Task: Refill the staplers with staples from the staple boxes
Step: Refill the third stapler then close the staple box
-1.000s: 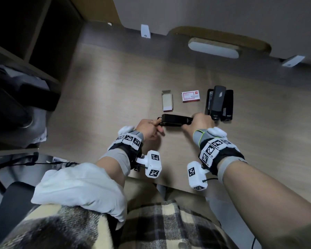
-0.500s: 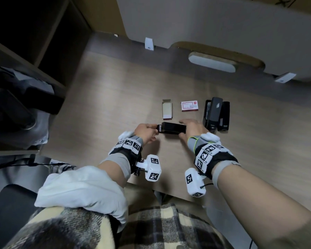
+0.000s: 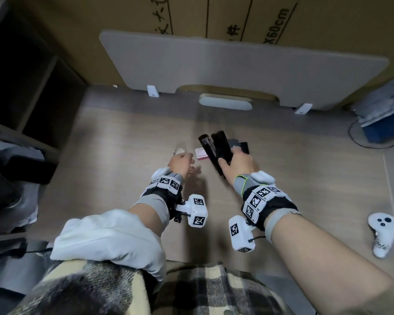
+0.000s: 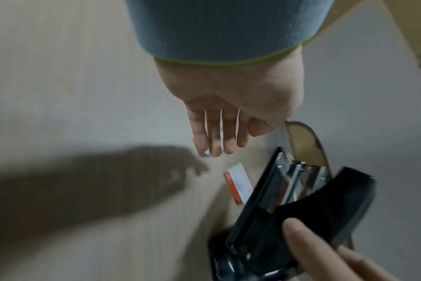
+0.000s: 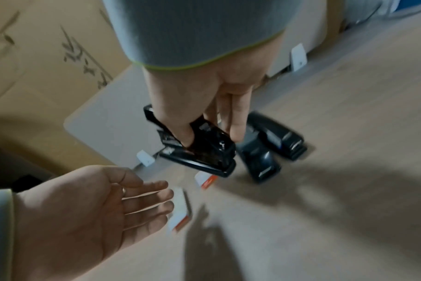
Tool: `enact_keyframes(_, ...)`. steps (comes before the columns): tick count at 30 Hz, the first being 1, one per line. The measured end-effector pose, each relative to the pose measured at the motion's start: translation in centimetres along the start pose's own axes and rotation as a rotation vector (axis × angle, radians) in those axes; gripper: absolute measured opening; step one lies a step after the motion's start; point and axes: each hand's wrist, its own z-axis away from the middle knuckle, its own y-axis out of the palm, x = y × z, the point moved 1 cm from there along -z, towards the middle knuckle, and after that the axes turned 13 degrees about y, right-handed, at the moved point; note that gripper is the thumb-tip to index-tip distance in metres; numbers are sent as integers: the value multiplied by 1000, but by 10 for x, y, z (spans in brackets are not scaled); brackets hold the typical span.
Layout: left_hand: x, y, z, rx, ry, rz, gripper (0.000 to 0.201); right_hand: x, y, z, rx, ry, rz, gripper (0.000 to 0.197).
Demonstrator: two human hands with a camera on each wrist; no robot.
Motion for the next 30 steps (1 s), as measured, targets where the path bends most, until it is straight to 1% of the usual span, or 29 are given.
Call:
enact_keyframes(3,-13,49,3,109,49,-94,15,-32,-25,-19,-61,137,-126,39)
enact_keyframes(4,-14,63,4,144,44,-126,18,-43,-30,-27,-62,175,-145,40)
enact_keyframes(5,-15,76,4,170,33,-158,25,-55,-32,-36,-56,206,-163,40)
enact_keyframes(6,-14,84,4,185,29,-189,31,-63,-31,-42,-44,225,-182,40)
enact_keyframes(8,-18,99,8,213,31,-247,36,-79,-30,-55,-7,248,-191,40)
enact_keyframes(11,-13,117,3,235,3,-312,45,-98,-25,-70,64,284,-106,41)
enact_keyframes(13,-11,124,-3,219,-23,-313,55,-101,-20,-79,100,280,-87,42)
enact_keyframes(14,-11,127,-6,210,-32,-317,56,-102,-17,-84,115,275,-92,43)
enact_keyframes(16,-9,128,-13,203,-13,-328,52,-101,-10,-89,147,270,-104,46)
enact_keyframes(19,-12,133,-20,184,17,-417,48,-97,-5,-97,203,257,-90,57)
enact_keyframes(21,-10,136,-23,195,28,-503,52,-95,-4,-98,218,251,-111,57)
enact_keyframes(23,-8,138,-24,210,44,-529,52,-95,-4,-98,236,239,-132,55)
enact_keyframes(27,-9,146,-23,250,73,-454,44,-109,-5,-100,230,196,-98,53)
enact_keyframes(30,-10,155,-21,314,78,-412,42,-117,-5,-101,221,220,-86,51)
